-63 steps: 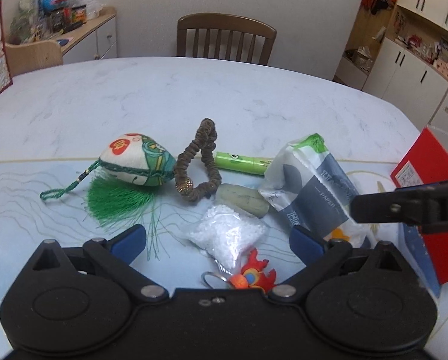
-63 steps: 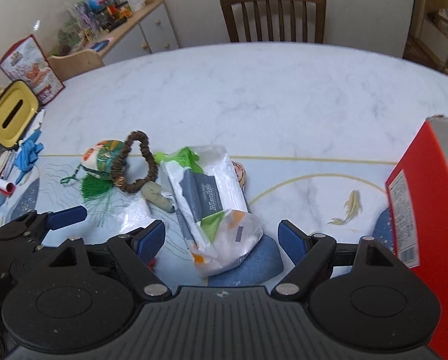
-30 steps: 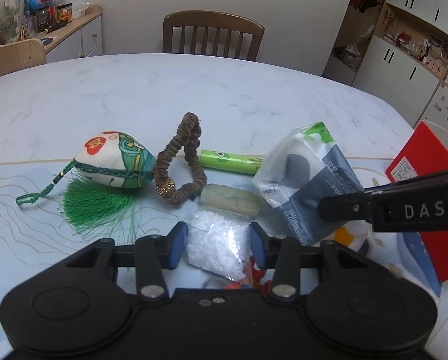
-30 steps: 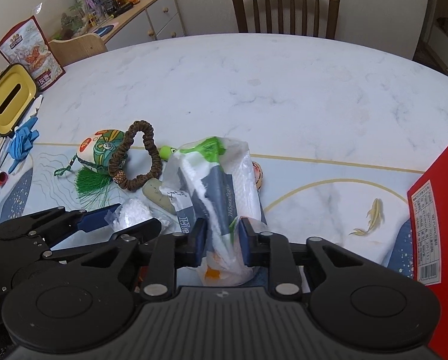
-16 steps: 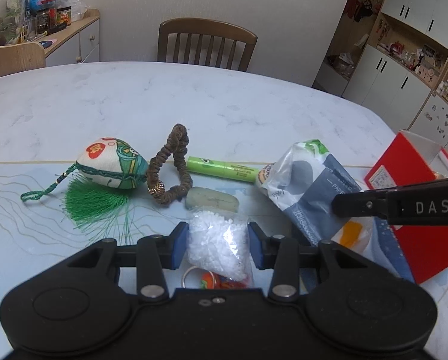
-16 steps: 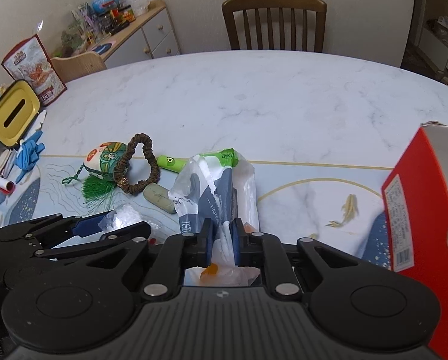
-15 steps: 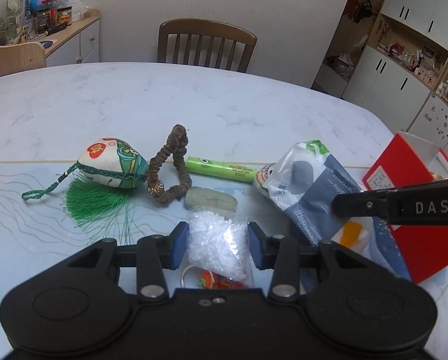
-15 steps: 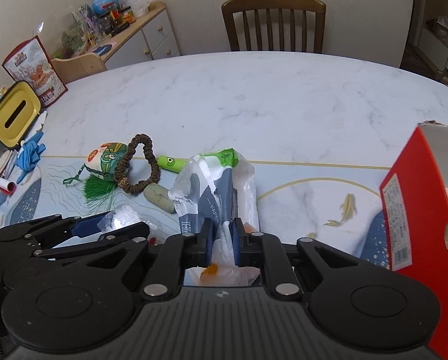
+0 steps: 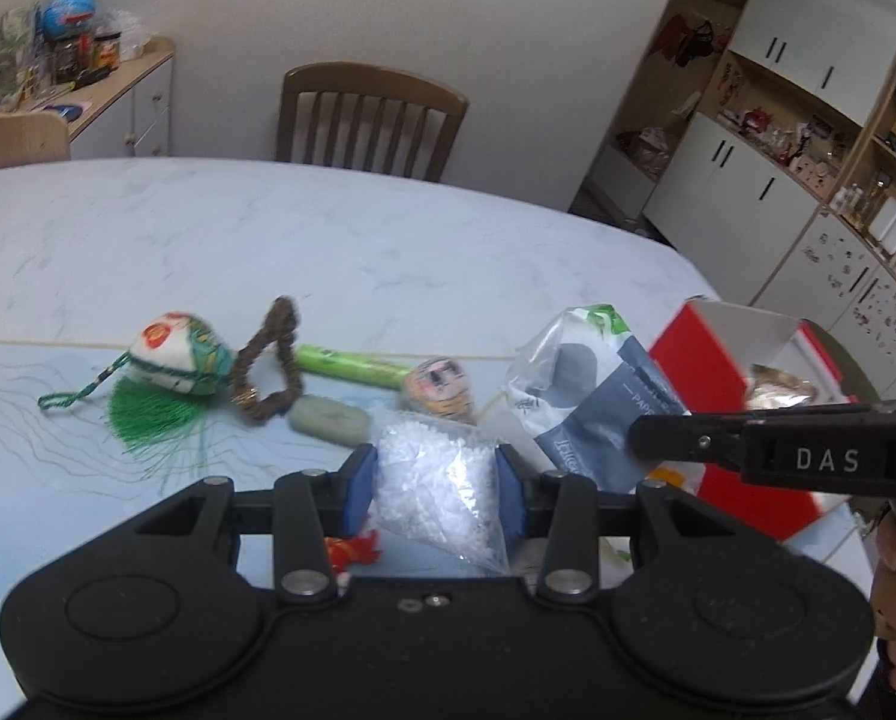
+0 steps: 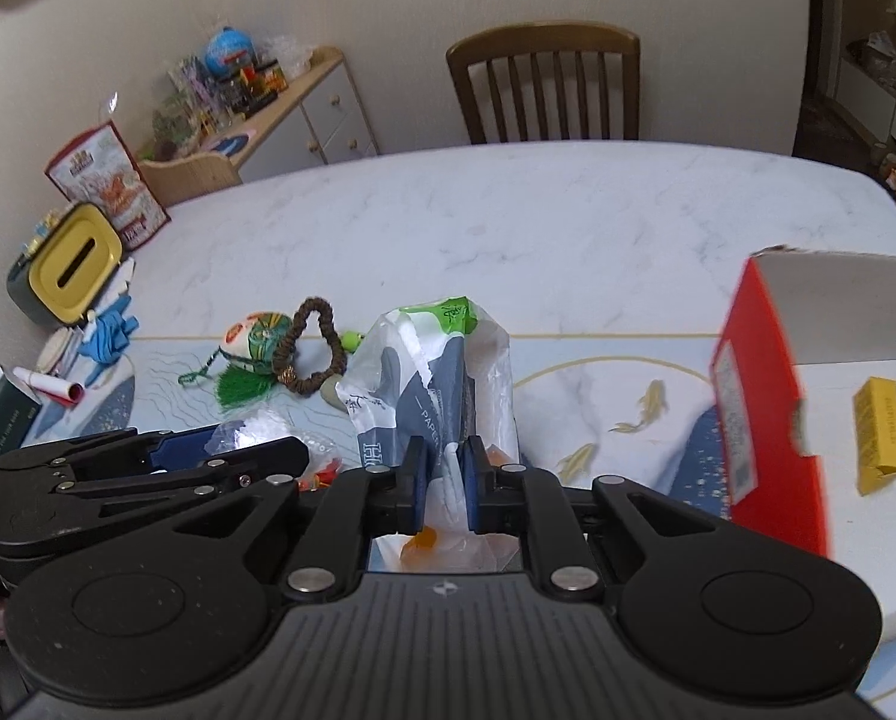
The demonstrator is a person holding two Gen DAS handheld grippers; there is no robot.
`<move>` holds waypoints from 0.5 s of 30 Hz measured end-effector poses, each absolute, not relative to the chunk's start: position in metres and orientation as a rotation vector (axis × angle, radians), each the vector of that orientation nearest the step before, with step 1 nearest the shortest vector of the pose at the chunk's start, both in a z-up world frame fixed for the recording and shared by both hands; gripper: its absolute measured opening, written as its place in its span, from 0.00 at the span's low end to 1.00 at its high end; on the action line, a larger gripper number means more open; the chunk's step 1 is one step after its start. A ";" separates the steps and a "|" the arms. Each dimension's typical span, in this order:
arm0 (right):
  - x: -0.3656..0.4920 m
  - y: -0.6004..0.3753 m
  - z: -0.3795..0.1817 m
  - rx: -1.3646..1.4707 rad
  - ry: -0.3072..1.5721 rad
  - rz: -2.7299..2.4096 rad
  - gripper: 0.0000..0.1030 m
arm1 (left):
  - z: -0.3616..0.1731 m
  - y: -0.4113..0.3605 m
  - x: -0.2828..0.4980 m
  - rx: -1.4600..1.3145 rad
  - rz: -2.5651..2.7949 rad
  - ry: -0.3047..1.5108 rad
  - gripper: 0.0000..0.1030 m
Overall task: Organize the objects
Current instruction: 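Carry the white plastic bag and crystal bag with both tools into the red box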
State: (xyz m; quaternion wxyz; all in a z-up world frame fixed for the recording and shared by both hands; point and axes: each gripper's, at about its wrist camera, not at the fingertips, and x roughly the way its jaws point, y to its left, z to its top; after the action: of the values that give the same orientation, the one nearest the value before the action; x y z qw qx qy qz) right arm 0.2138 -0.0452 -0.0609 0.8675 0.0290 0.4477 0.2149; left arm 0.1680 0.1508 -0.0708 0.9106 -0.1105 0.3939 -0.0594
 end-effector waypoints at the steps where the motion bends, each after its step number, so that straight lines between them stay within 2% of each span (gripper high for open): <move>1: 0.212 -0.051 -0.057 0.068 0.932 0.449 0.12 | -0.067 0.146 0.168 -0.229 -0.131 0.810 0.39; 15: 0.200 -0.149 -0.021 0.137 0.857 0.399 0.12 | -0.032 0.057 0.174 -0.203 -0.237 0.788 0.39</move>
State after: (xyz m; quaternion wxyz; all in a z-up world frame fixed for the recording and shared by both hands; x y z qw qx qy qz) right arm 0.2004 -0.1491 -0.0212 0.8881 0.0661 0.4126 0.1918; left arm 0.1741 0.0570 -0.0321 0.9116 -0.0984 0.3823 -0.1149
